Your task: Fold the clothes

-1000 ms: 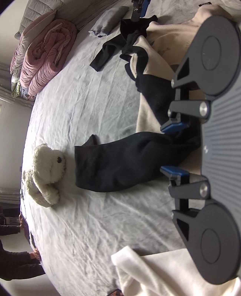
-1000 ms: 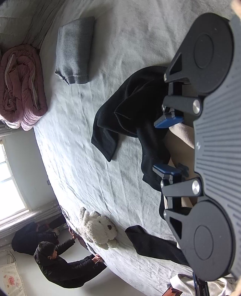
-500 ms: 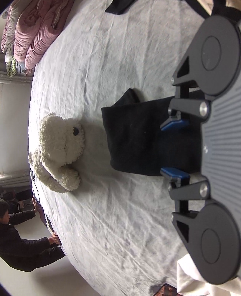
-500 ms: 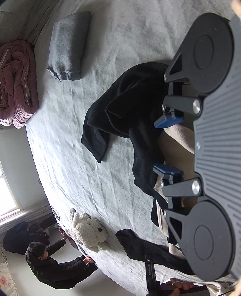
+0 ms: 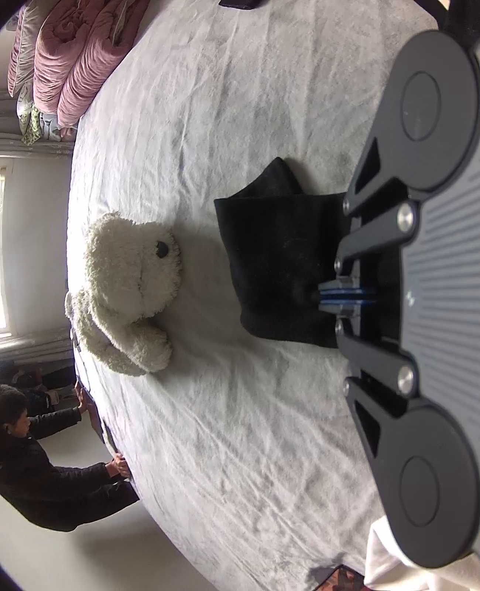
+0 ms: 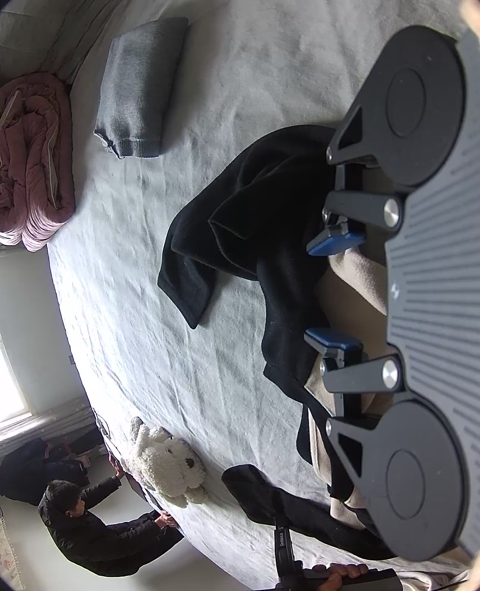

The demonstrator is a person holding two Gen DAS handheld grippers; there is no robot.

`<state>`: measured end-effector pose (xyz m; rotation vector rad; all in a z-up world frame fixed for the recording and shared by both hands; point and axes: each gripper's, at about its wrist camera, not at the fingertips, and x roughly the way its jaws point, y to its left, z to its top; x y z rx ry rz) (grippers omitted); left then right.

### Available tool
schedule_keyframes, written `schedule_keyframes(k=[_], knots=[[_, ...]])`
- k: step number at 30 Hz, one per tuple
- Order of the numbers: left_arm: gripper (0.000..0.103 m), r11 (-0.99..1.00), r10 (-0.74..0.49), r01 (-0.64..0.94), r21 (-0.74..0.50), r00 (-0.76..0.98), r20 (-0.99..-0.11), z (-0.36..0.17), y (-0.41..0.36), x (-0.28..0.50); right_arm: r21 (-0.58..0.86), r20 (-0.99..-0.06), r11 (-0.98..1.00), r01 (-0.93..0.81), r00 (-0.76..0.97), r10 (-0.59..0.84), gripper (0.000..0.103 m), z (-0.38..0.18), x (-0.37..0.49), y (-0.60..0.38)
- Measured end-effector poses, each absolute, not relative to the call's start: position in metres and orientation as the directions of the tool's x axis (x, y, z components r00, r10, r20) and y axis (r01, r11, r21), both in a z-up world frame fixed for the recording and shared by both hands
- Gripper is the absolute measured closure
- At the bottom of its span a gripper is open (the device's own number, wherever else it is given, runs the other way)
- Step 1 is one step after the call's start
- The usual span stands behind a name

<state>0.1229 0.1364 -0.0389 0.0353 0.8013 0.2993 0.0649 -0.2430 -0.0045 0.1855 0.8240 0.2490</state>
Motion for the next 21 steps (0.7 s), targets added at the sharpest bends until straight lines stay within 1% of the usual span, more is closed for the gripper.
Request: schedule_keyframes(k=[3,13,18,21], knots=[[0.101,0.946,0.315,-0.282,0.163,0.666,-0.676,-0.026,0.144,0.110,0.264,-0.692,0.953,-0.151,0.658,0.297,0.055,-0.001,0.063,-0.242],[0.101,0.912,0.389,-0.380,0.152,0.688,-0.612,0.026,0.184,0.037,0.282,-0.659,0.945,-0.167,0.682,0.317,0.055,0.012,0.054,-0.242],[0.101,0.905,0.393,-0.407,0.121,0.697,-0.599,0.044,0.194,-0.006,0.282,-0.648,0.943,-0.175,0.691,0.321,0.055,0.016,0.051,-0.242],[0.101,0.903,0.391,-0.413,0.115,0.686,-0.614,0.045,0.197,-0.029,0.279,-0.643,0.944,-0.175,0.696,0.319,0.055,0.018,0.050,-0.243]])
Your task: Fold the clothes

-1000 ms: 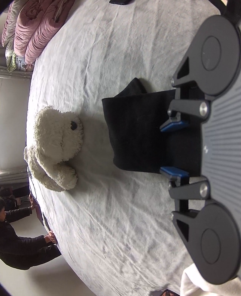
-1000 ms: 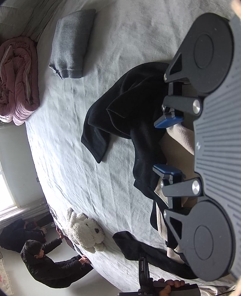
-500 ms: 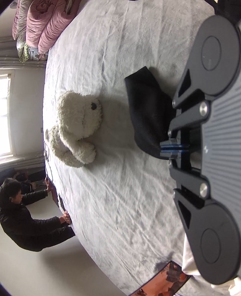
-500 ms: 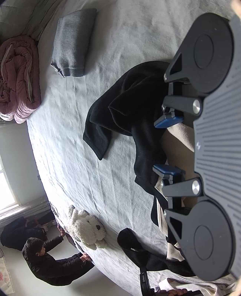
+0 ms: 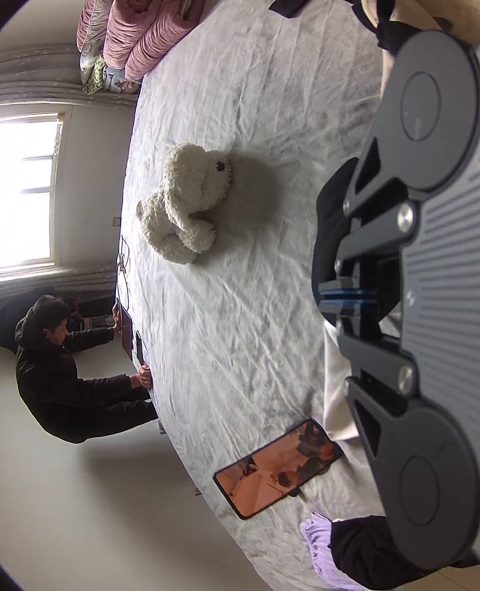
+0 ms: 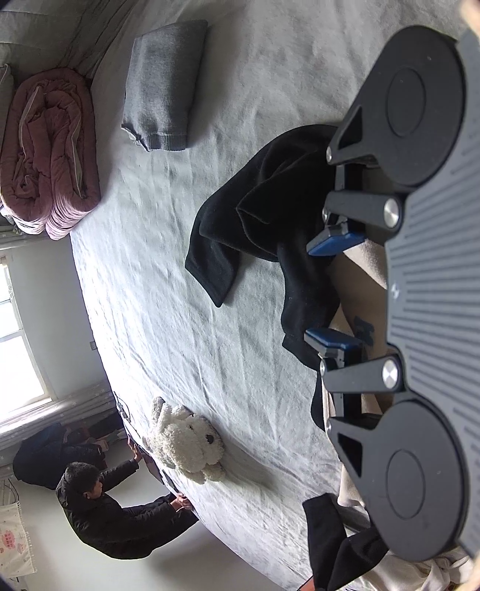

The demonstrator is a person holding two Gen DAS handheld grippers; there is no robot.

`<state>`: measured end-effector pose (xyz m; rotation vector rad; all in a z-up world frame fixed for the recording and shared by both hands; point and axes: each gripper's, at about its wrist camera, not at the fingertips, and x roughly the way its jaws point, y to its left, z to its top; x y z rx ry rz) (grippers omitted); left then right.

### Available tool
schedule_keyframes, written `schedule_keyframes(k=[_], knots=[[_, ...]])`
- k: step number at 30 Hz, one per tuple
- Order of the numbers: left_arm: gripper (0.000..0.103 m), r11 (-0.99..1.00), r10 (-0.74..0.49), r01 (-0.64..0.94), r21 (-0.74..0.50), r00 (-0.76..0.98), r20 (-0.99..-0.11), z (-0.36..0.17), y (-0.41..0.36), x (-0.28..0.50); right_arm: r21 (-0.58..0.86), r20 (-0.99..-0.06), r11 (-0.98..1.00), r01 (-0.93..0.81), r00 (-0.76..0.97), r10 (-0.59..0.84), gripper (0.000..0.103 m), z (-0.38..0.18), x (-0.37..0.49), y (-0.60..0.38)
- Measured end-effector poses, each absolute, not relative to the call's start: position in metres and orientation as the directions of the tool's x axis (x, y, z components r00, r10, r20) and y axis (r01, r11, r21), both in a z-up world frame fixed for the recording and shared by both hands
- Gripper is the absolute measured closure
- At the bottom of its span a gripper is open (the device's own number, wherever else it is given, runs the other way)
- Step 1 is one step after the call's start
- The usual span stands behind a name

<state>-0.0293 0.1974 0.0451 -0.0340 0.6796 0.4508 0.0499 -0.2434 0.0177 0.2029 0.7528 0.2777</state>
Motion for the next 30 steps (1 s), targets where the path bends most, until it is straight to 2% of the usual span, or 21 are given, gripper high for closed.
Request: schedule_keyframes(k=[8,12,13,15,16,20,25,28,30], knots=[[0.101,0.914,0.328,-0.396,0.090,0.591,-0.737,0.015,0.204,-0.064,0.281,-0.651,0.948,-0.149,0.696,0.303,0.055,0.013,0.053,-0.246],[0.098,0.919,0.298,-0.389,0.064,0.578,-0.760,0.009,0.207,-0.070,0.281,-0.661,0.948,-0.146,0.687,0.302,0.055,0.009,0.055,-0.244],[0.095,0.922,0.284,-0.383,0.049,0.588,-0.757,0.011,0.206,-0.071,0.280,-0.663,0.949,-0.148,0.685,0.302,0.055,0.008,0.055,-0.244],[0.068,0.936,0.244,-0.353,0.015,0.617,-0.748,0.015,0.203,-0.071,0.275,-0.666,0.949,-0.156,0.682,0.304,0.055,0.008,0.054,-0.244],[0.065,0.943,0.225,-0.331,0.003,0.635,-0.739,0.017,0.199,-0.071,0.270,-0.667,0.949,-0.162,0.679,0.306,0.055,0.008,0.054,-0.243],[0.062,0.975,0.136,-0.220,-0.025,0.686,-0.715,0.021,0.181,-0.058,0.265,-0.675,0.947,-0.181,0.667,0.316,0.055,0.005,0.054,-0.244],[0.061,0.994,-0.048,-0.035,-0.103,0.703,-0.709,0.011,0.148,-0.020,0.264,-0.676,0.944,-0.200,0.660,0.328,0.055,0.004,0.061,-0.241],[0.065,0.988,-0.143,0.063,-0.138,0.689,-0.711,-0.001,0.125,0.002,0.241,-0.676,0.946,-0.219,0.662,0.325,0.055,0.005,0.069,-0.234],[0.074,0.981,-0.191,0.115,-0.154,0.678,-0.710,-0.010,0.113,0.013,0.224,-0.674,0.945,-0.240,0.661,0.328,0.055,0.006,0.074,-0.229]])
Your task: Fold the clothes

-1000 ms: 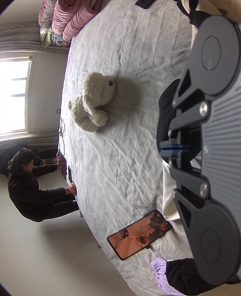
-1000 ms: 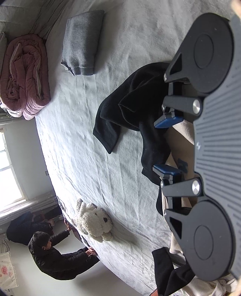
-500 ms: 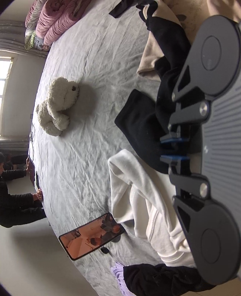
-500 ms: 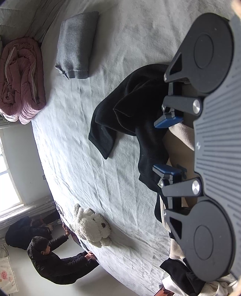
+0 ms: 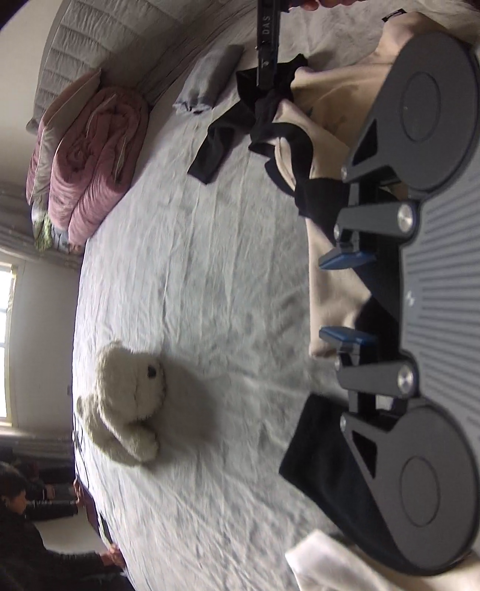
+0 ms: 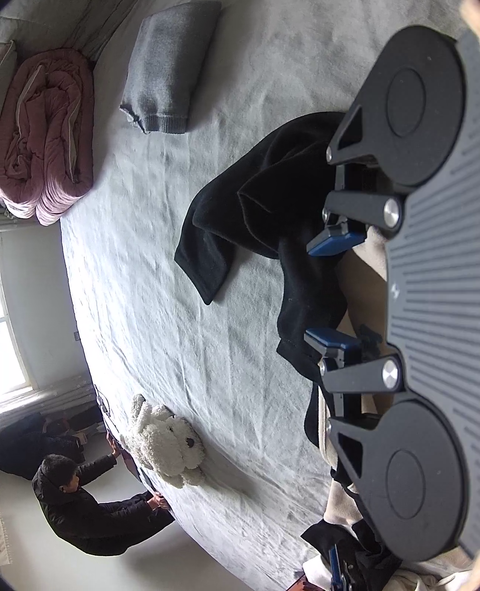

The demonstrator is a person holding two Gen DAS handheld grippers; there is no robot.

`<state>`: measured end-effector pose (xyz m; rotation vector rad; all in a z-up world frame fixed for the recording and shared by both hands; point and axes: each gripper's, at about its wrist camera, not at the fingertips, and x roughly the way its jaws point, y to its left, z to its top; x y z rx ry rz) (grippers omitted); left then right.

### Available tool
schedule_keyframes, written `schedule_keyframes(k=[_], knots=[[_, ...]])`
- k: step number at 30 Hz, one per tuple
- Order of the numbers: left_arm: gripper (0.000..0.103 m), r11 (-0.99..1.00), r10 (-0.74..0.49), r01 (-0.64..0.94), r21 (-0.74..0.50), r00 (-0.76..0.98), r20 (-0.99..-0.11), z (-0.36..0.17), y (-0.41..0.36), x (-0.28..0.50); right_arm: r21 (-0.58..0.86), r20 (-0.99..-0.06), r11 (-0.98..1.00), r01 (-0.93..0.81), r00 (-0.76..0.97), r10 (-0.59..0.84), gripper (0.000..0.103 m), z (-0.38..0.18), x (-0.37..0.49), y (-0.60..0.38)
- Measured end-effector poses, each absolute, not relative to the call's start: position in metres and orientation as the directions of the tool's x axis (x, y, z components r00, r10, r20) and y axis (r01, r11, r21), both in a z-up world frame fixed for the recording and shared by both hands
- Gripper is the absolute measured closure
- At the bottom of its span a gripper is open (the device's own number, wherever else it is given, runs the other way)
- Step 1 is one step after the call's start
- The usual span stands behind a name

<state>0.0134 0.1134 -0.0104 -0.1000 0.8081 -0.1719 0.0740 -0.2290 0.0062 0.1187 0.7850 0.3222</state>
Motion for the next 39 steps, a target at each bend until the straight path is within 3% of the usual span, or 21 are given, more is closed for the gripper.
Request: schedule_keyframes(k=[9,19,27,32,35,39], knots=[[0.075,0.933,-0.360,0.218,-0.287,0.615,-0.702,-0.056,0.100,0.028,0.209,-0.644,0.899,-0.386,0.637,0.423,0.055,-0.002,0.109,-0.217],[0.075,0.905,-0.412,0.351,-0.239,0.588,-0.696,-0.061,0.093,0.019,0.176,-0.659,0.885,-0.430,0.617,0.431,0.054,-0.052,0.108,-0.228],[0.075,0.900,-0.426,0.332,-0.281,0.541,-0.725,-0.057,0.109,0.022,0.048,-0.680,0.873,-0.486,0.624,0.385,0.055,-0.052,0.101,-0.215],[0.076,0.887,-0.455,0.321,-0.331,0.495,-0.740,-0.057,0.117,0.025,0.017,-0.686,0.868,-0.497,0.626,0.371,0.065,-0.051,0.096,-0.210],[0.089,0.888,-0.454,0.321,-0.330,0.484,-0.749,-0.057,0.114,0.026,-0.047,-0.682,0.861,-0.506,0.647,0.343,0.078,-0.048,0.087,-0.202],[0.096,0.900,-0.428,0.315,-0.302,0.501,-0.752,-0.051,0.110,0.024,-0.106,-0.658,0.865,-0.490,0.687,0.309,0.082,-0.042,0.078,-0.196]])
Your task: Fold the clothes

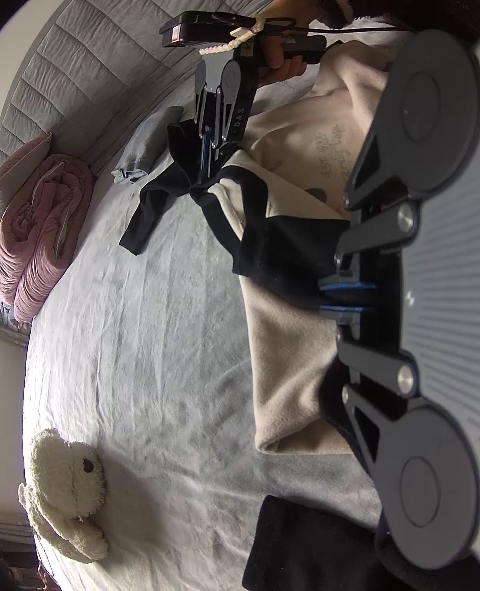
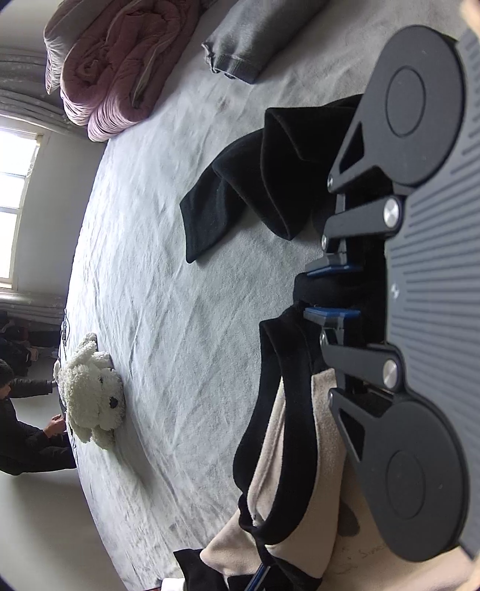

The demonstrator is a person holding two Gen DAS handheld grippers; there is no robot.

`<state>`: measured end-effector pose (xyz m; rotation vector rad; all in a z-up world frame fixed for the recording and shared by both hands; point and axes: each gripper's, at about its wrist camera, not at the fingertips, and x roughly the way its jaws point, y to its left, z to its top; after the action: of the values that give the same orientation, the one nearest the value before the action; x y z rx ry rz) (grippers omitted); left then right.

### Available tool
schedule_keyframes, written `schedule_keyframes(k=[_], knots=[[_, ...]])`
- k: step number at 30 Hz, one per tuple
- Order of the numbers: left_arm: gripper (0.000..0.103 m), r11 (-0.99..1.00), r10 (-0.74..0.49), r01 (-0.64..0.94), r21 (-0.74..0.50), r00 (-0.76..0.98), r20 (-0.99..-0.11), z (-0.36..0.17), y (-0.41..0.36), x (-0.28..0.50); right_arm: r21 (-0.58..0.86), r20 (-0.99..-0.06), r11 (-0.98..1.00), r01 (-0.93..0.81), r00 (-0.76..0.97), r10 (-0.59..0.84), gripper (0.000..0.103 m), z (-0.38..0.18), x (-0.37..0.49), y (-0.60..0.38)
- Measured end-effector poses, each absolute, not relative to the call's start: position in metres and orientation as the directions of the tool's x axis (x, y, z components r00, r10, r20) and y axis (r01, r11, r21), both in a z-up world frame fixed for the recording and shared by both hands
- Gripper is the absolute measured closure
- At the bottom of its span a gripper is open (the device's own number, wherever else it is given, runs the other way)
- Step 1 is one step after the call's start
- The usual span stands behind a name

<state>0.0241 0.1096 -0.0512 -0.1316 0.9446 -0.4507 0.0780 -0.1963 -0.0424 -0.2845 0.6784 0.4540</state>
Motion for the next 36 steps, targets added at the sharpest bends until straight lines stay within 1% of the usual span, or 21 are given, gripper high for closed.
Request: schedule_keyframes(k=[4,7,8,9,10,13,15,19,22,28,36], knots=[[0.097,0.914,-0.401,0.292,-0.281,0.552,-0.731,-0.039,0.111,0.026,-0.118,-0.611,0.886,-0.447,0.737,0.290,0.084,-0.034,0.074,-0.197],[0.097,0.936,-0.349,0.261,-0.235,0.614,-0.708,-0.028,0.112,0.030,-0.132,-0.567,0.900,-0.415,0.777,0.275,0.085,-0.027,0.071,-0.196],[0.097,0.944,-0.329,0.247,-0.220,0.635,-0.699,-0.025,0.112,0.031,-0.138,-0.547,0.904,-0.405,0.792,0.271,0.088,-0.024,0.069,-0.195],[0.097,0.951,-0.309,0.230,-0.207,0.656,-0.689,-0.022,0.112,0.033,-0.147,-0.524,0.908,-0.393,0.809,0.266,0.097,-0.022,0.068,-0.194],[0.097,0.957,-0.290,0.214,-0.196,0.675,-0.678,-0.020,0.113,0.036,-0.156,-0.506,0.911,-0.381,0.823,0.258,0.098,-0.020,0.067,-0.193],[0.097,0.975,-0.223,0.177,-0.136,0.741,-0.634,-0.012,0.111,0.044,-0.149,-0.479,0.921,-0.360,0.841,0.251,0.098,-0.016,0.072,-0.191],[0.097,0.983,-0.182,0.155,-0.098,0.765,-0.618,-0.010,0.110,0.048,-0.125,-0.492,0.923,-0.365,0.830,0.262,0.098,-0.015,0.076,-0.190],[0.097,0.994,-0.110,0.101,-0.050,0.763,-0.637,-0.010,0.111,0.054,-0.119,-0.487,0.927,-0.356,0.834,0.258,0.098,-0.011,0.077,-0.192],[0.097,0.997,-0.068,0.070,-0.022,0.774,-0.630,-0.009,0.109,0.061,-0.138,-0.470,0.927,-0.350,0.847,0.250,0.098,-0.007,0.087,-0.183],[0.097,0.992,0.045,0.029,0.123,0.830,-0.557,-0.001,0.099,0.090,-0.232,-0.406,0.922,-0.311,0.892,0.198,0.098,-0.001,0.115,-0.157],[0.097,0.967,0.126,0.012,0.256,0.848,-0.515,-0.007,0.092,0.161,-0.253,-0.376,0.944,-0.214,0.920,0.108,0.098,-0.012,0.166,-0.139]])
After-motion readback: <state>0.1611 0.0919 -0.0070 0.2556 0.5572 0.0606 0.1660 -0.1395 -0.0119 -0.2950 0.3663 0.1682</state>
